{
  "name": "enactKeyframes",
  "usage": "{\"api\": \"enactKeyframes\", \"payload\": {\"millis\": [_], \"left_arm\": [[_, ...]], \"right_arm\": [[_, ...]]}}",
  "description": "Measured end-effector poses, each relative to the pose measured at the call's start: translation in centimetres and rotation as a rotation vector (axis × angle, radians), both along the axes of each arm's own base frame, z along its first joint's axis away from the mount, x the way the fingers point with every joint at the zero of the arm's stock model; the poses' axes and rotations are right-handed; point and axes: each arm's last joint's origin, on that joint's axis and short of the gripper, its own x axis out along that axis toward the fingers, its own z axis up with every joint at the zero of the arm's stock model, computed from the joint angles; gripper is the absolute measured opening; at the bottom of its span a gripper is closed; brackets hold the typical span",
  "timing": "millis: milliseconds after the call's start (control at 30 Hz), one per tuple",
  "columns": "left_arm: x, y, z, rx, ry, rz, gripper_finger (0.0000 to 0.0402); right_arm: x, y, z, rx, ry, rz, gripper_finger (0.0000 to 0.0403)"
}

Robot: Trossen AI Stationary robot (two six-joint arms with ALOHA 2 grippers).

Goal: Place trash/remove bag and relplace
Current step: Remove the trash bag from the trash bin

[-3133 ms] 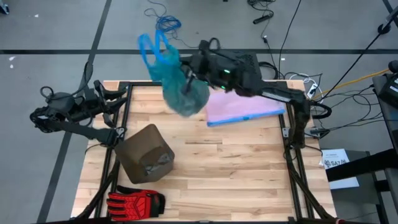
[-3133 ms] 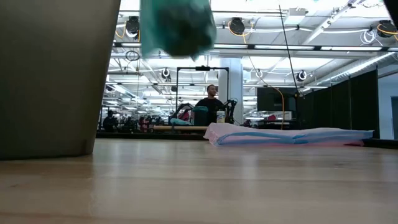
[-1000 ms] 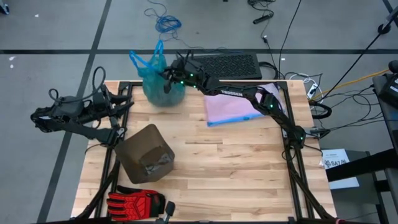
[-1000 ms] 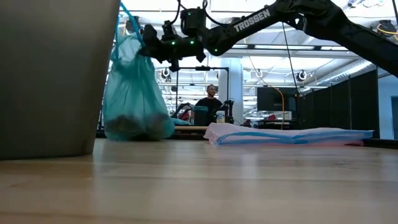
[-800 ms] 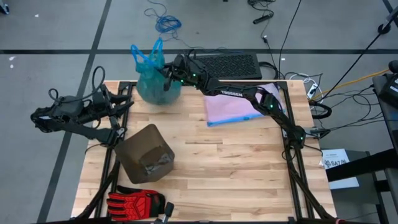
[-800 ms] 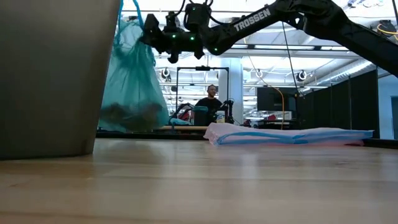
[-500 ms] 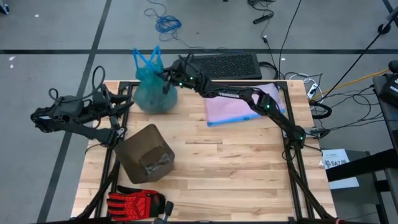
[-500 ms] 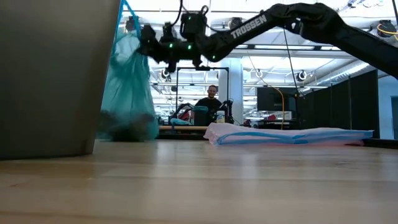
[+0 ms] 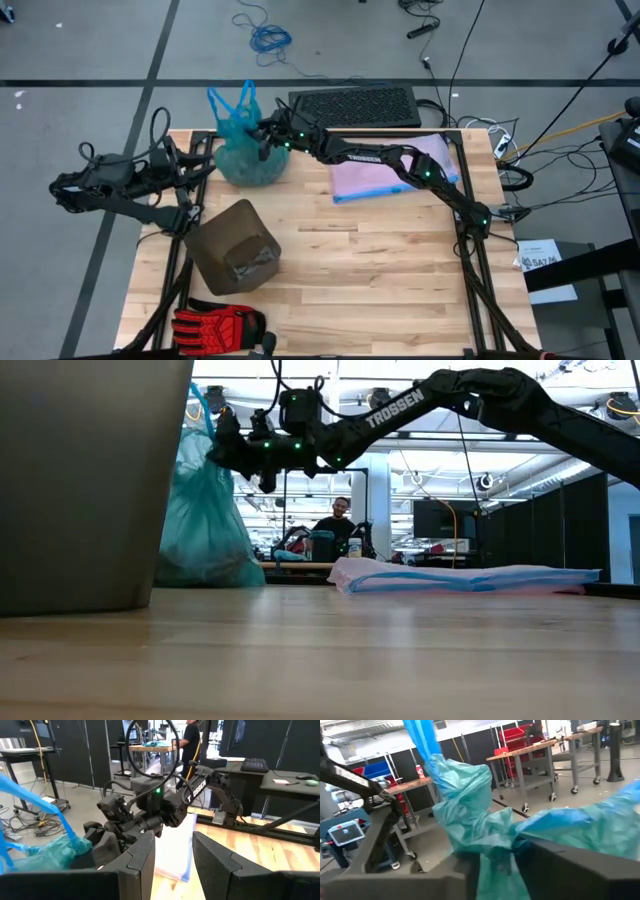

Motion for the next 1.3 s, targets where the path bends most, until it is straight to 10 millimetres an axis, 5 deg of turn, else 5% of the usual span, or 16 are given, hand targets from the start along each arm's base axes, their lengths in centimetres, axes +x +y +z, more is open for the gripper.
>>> {"api": "enactKeyframes", "payload": {"millis": [200,367,700,967,1133,1300], "left_arm": [[0.0,0.0,-0.4,0.008,0.045,-0.002,0.0127],[-0.1,0.0,-0.5,0.008,0.053,-0.004,0.0127],[-0.1,0.0,-0.5,0.009,0.054,-0.008,0.0127],[0.0,-0.2,-0.6,-0.047,0.049,-0.073,0.0127],[-0.5,0.0,0.6,-0.022,-0.005,-0.05,0.0127],[-1.3,0.1,1.5,-0.007,-0.031,-0.045,0.0128]], "right_arm": [[0.2,0.6,0.1,0.034,-0.016,0.013,0.0201],[0.2,1.0,0.6,0.043,-0.045,0.025,0.0237],[1.1,3.3,4.7,-0.142,-0.002,0.015,0.0239],[1.4,4.9,5.7,-0.186,0.162,0.013,0.0241],[1.6,5.9,5.5,-0.285,0.229,0.033,0.0208],[1.7,6.2,5.4,-0.353,0.249,0.037,0.0098]]}}
